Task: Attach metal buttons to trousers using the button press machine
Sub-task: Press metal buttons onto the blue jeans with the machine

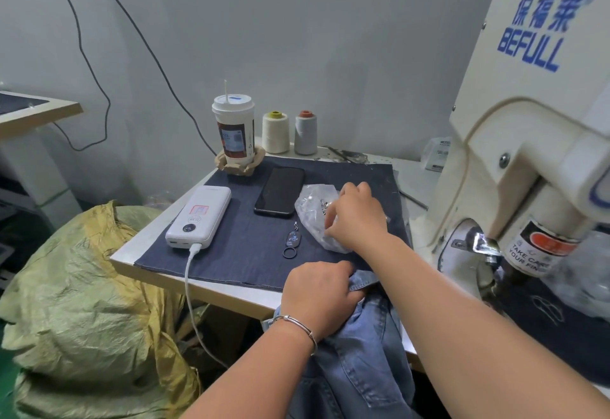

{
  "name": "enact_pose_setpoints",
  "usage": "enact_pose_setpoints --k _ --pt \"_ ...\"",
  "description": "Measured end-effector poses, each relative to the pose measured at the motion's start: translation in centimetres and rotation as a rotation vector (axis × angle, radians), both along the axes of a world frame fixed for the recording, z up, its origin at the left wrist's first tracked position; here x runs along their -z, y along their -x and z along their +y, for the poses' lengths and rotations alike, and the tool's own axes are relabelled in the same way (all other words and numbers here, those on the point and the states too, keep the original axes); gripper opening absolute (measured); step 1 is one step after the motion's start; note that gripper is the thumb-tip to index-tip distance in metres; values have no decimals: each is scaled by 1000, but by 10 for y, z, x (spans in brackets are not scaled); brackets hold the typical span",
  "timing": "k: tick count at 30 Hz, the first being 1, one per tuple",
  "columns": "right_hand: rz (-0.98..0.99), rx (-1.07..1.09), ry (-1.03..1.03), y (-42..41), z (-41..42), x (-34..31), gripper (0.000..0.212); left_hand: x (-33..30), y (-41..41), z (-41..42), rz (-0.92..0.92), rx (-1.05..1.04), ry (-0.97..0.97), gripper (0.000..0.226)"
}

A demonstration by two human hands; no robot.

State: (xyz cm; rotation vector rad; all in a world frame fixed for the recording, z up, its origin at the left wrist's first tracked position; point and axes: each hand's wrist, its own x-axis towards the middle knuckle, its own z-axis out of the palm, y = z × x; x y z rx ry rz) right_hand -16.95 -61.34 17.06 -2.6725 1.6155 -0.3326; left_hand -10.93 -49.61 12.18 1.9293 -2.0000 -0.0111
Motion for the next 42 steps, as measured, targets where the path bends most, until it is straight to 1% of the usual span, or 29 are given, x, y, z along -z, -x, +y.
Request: enact_pose_setpoints --k 6,12,15,18,27,31,36,38,40,42 --pt "63 -25 -56 3 1 1 8 0 0 1 5 5 4 29" --pt "56 -35 -52 -1 -2 2 11 0 0 0 -5 -3 -3 32" --pt "37 -31 -55 -2 -3 6 13 1 0 -1 -11 -5 -2 33" --pt "23 -36 -59 -2 -6 8 10 0 1 -1 -23 -5 0 34" --pt "-104 13 -143 1 -10 12 13 -1 0 0 -37 1 8 30" --pt "-216 59 -179 2 -13 12 11 0 0 0 -46 -1 3 31" --pt "-415 103 -186 7 -8 3 21 0 1 -1 -59 -3 -10 31" --pt "-520 122 -194 12 2 -3 24 1 1 -2 -55 -9 -16 32" --pt "-633 157 -182 19 20 -9 20 2 1 -2 -49 -16 -13 33" --pt "-812 168 -194 27 45 -15 17 4 0 -3 -54 -23 -6 31"
